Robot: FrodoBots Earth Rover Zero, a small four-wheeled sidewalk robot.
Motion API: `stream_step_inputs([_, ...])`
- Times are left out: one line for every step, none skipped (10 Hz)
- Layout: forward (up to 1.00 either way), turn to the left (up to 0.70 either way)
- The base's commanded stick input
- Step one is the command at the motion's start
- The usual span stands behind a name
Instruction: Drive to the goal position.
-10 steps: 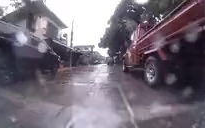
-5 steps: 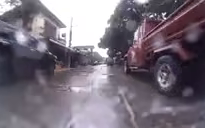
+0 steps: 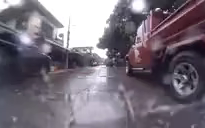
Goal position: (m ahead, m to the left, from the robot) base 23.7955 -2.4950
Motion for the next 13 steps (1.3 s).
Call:
stream_step_inputs([1.0,0.0])
stream_step_inputs([1.0,0.0])
stream_step_inputs([1.0,0.0])
stream_step_inputs([1.0,0.0])
stream_step_inputs([1.0,0.0])
stream_step_inputs([1.0,0.0])
stream_step_inputs([1.0,0.0])
stream_step_inputs([1.0,0.0])
stream_step_inputs([1.0,0.0])
stream_step_inputs([1.0,0.0])
stream_step_inputs([1.0,0.0])
stream_step_inputs([1.0,0.0])
stream_step_inputs([1.0,0.0])
